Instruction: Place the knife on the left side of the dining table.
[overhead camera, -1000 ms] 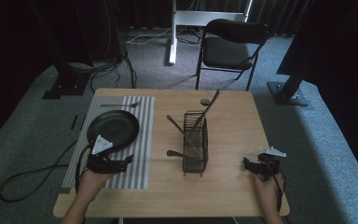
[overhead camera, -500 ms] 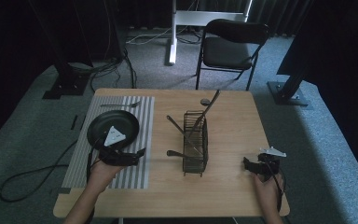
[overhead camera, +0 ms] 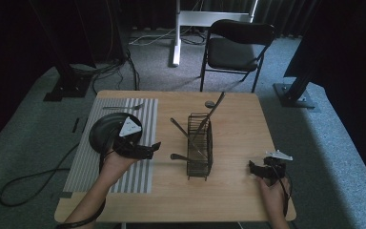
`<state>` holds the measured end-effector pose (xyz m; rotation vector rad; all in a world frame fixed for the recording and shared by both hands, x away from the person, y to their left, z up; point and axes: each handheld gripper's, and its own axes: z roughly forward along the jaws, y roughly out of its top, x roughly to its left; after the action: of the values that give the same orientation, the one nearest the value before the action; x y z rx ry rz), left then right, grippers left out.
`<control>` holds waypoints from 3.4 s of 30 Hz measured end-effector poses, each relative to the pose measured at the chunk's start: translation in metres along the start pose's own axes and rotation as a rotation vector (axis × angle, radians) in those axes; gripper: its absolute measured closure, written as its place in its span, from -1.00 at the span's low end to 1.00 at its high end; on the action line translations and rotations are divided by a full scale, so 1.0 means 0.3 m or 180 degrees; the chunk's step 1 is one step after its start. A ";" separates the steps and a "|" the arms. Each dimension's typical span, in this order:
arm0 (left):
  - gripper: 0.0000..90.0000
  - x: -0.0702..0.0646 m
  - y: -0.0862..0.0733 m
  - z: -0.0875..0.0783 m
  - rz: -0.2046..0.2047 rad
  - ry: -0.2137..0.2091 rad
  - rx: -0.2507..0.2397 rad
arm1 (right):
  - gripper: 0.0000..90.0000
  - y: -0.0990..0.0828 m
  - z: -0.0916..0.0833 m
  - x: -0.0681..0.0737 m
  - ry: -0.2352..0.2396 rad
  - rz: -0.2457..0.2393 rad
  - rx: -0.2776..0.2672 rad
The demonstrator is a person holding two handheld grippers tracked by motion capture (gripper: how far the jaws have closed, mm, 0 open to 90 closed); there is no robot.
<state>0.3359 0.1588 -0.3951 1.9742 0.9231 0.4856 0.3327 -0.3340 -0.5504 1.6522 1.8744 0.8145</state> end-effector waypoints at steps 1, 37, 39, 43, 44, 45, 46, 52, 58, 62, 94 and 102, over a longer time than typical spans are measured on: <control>-0.90 -0.002 0.013 0.007 0.0017 -0.0026 0.0004 | -0.75 0.000 0.000 -0.001 0.0000 -0.0009 0.0001; -0.58 -0.031 0.174 0.184 -0.0185 -0.0226 -0.0084 | -0.74 0.000 0.000 0.000 -0.0003 -0.0002 -0.0003; -0.55 -0.028 0.176 0.195 -0.0240 -0.0231 -0.0035 | -0.74 -0.001 -0.001 0.000 -0.0004 -0.0001 -0.0004; -0.23 -0.021 0.171 0.206 -0.0305 -0.0250 -0.0036 | -0.74 -0.001 -0.001 0.000 -0.0004 0.0005 0.0000; -0.19 -0.021 0.171 0.206 -0.0305 -0.0250 -0.0036 | -0.74 -0.001 -0.001 0.000 -0.0004 0.0005 0.0000; -0.08 -0.016 0.169 0.207 -0.0358 -0.0316 -0.0053 | -0.74 -0.001 -0.001 0.000 -0.0004 0.0005 0.0000; -0.03 -0.016 0.169 0.207 -0.0358 -0.0316 -0.0053 | -0.74 -0.001 -0.001 0.000 -0.0004 0.0005 0.0000; 0.19 -0.018 0.173 0.214 -0.0328 -0.0421 -0.0060 | -0.74 -0.001 -0.001 0.000 -0.0004 0.0005 0.0000; 0.49 -0.039 0.174 0.211 -0.0187 -0.0423 -0.0108 | -0.74 -0.001 -0.001 0.000 -0.0005 -0.0001 -0.0004; 0.55 -0.037 0.170 0.205 -0.0202 -0.0454 -0.0158 | -0.74 -0.001 -0.001 0.000 -0.0006 0.0000 -0.0003; 0.84 -0.166 0.237 0.188 0.0246 -0.1228 -0.0425 | -0.74 -0.001 -0.001 0.000 -0.0005 0.0002 -0.0003; 0.84 -0.180 0.221 0.204 0.0306 -0.1284 -0.0627 | -0.74 -0.001 -0.001 0.000 -0.0005 0.0002 -0.0004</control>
<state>0.3677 0.0614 -0.3714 1.8485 0.5094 0.2080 0.3324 -0.3341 -0.5504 1.6523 1.8721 0.8142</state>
